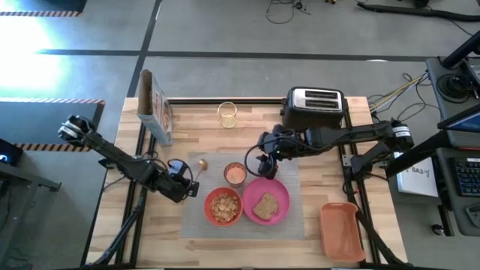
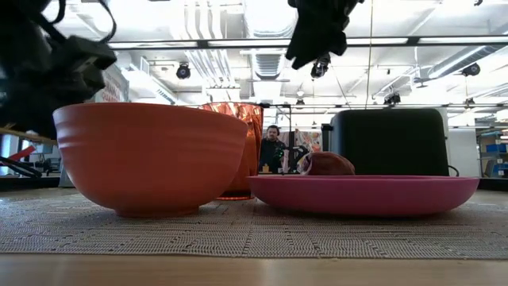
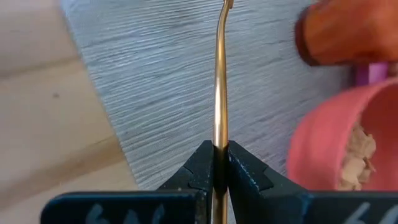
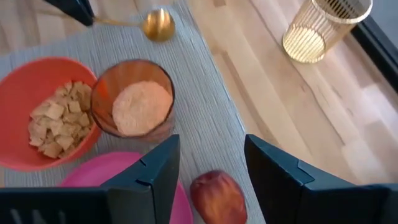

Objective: Arrange a breakfast setting
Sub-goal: Put the golden spoon to the left of the orange bowl on the gray mat

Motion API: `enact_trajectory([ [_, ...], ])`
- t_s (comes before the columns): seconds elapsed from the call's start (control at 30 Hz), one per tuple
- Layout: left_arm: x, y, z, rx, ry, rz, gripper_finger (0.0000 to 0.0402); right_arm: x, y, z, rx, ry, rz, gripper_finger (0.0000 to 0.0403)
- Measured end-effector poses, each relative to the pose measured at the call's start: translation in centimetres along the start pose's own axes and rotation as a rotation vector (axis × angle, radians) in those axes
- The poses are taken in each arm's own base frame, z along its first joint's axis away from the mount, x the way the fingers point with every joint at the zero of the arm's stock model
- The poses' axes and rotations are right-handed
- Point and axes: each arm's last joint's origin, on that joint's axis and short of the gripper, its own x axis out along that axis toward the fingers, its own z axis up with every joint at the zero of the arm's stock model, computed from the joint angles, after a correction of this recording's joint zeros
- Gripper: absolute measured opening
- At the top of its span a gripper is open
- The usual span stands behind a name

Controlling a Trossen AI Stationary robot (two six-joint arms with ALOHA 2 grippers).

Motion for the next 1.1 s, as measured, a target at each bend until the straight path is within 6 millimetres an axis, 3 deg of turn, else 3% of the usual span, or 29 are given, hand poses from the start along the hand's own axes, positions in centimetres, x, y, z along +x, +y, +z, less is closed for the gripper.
enact_trajectory([
  [0.43, -3.2, -3.4, 0.8, 0.347, 0.008, 0.228, 0.0013, 0.1, 0.0, -0.1, 0.013, 0.003, -0.001, 0.0166],
  [0.6, -2.4, -5.0, 0.1, 0.346, 0.047, 0.335, 0.0013, 0.1, 0.0, -0.2, -0.023, 0.013, -0.004, 0.0166],
  [0.8, -0.4, -7.5, -1.2, 0.511, 0.13, 0.396, 0.0014, 0.1, -0.1, -0.5, -0.109, 0.04, -0.011, 0.0166],
  [0.9, -0.4, -9.5, -1.3, 0.537, 0.121, 0.423, 0.0014, 0.0, -0.2, -0.8, -0.133, 0.069, -0.019, 0.0166],
  [1.0, -2.0, -11.6, -0.6, 0.508, 0.023, 0.467, 0.0014, 0.0, -0.4, -1.1, -0.144, 0.102, -0.028, 0.0164],
  [1.1, -4.8, -14.0, 0.6, 0.524, -0.119, 0.452, 0.0012, 0.0, -0.5, -1.5, -0.171, 0.142, -0.038, 0.0164],
])
